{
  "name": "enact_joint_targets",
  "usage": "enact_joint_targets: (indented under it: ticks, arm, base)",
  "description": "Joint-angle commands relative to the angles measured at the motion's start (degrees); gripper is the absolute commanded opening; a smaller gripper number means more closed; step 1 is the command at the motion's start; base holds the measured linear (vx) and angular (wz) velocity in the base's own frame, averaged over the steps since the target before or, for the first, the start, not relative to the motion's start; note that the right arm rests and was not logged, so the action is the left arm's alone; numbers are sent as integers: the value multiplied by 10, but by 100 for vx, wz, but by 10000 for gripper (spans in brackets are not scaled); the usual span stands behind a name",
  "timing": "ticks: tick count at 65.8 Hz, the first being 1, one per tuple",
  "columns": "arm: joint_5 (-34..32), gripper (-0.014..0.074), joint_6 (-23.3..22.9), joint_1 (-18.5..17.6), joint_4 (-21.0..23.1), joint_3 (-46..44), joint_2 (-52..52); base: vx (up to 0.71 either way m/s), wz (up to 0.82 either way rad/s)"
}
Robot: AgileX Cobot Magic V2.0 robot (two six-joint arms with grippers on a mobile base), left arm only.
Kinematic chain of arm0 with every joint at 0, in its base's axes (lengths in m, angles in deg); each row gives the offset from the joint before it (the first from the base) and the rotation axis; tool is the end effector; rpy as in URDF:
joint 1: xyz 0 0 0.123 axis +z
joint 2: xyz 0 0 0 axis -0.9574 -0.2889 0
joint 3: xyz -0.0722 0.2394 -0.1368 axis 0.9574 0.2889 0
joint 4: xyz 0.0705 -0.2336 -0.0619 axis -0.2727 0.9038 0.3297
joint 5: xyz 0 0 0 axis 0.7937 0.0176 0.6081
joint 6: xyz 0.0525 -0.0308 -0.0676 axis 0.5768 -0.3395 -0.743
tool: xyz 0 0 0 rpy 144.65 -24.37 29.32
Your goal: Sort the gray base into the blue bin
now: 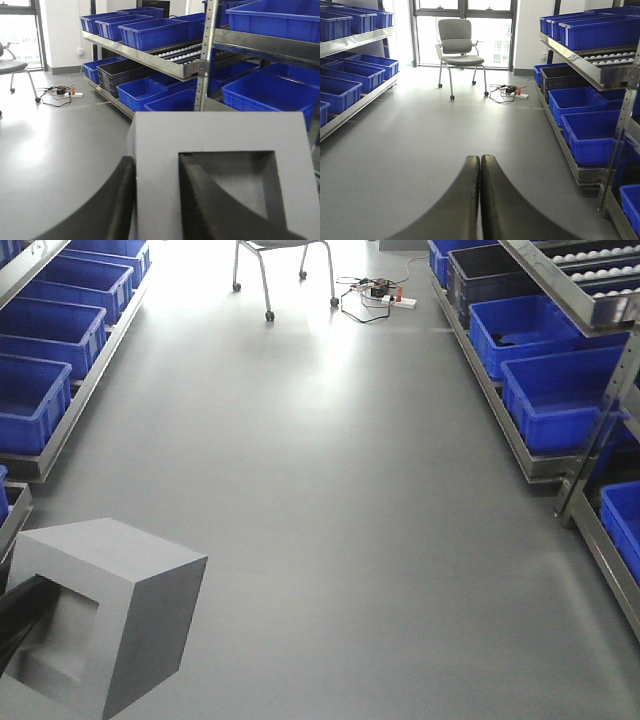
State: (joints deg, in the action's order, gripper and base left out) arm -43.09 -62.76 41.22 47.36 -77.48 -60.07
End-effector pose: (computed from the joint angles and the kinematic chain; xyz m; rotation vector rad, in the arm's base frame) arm 0.0837 -0.0526 0.2796 0.3582 1.6202 -0.5265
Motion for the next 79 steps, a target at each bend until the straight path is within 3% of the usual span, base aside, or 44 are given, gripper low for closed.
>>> enact_joint_targets:
  ticks: [1,51,79]
  arm:
    - [-63,-6,-4,-2,4,-17,-2]
    - [-63,-6,-4,-2,4,-17,-2]
    - [-63,-6,-4,-2,4,-17,-2]
  base:
    - [42,5]
    - [38,1]
    - [34,47]
